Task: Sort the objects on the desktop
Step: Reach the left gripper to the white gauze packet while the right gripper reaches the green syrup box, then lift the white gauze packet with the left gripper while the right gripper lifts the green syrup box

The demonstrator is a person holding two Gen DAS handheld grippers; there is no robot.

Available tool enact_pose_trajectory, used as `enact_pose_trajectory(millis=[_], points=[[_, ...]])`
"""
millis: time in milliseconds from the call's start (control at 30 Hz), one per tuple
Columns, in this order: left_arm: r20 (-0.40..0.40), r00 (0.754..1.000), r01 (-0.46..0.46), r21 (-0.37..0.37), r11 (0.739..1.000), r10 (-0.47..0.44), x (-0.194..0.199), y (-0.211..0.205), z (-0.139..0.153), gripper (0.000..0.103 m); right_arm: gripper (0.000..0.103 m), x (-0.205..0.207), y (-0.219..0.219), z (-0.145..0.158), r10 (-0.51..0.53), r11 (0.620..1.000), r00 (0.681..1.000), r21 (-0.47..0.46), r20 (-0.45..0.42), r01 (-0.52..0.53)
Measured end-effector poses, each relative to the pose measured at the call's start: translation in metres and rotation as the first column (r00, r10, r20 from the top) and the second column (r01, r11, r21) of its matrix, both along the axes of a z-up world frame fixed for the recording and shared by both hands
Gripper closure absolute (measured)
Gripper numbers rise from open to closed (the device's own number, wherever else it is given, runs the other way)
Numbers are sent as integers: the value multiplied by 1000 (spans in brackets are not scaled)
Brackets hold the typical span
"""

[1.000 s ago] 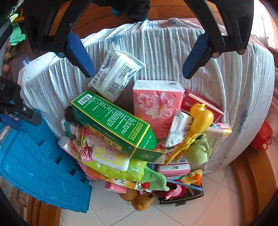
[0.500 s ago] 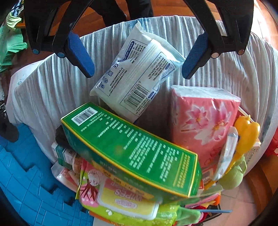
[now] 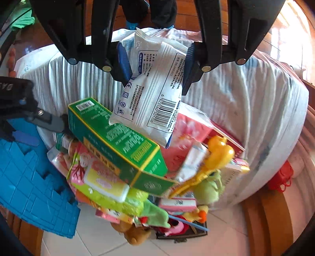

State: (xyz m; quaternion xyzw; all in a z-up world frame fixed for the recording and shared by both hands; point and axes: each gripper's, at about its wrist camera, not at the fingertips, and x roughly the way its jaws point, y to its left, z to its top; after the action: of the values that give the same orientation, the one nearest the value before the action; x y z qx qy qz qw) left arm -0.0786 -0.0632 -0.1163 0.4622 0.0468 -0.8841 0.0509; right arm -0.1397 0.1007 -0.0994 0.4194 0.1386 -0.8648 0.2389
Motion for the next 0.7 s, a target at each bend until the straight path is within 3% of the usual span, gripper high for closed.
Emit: enact_pose_trajectory(millis=[133,400,500,633,700], points=[[-27,997,-71,-48,996,70,-17,-32,13,57,0,-11,-34,-9,79,997,997,10,25,-79],[-37,994,-103,-31,994,101,-31,-46,8,57,1,-32,-84,-28,166,985,982,40,91,-171],[-38,995,-92,-32,995,91,-32,-48,10,57,26,-34,-91,-32,154,985,982,57,107,-161],[-67,995,-73,-22,997,71,-34,-53,22,57,42,-28,-92,-22,147,986,985,63,96,-153],[-94,994,-55,-17,998,53,-35,-55,34,57,43,-23,-90,-11,139,989,987,47,86,-143]])
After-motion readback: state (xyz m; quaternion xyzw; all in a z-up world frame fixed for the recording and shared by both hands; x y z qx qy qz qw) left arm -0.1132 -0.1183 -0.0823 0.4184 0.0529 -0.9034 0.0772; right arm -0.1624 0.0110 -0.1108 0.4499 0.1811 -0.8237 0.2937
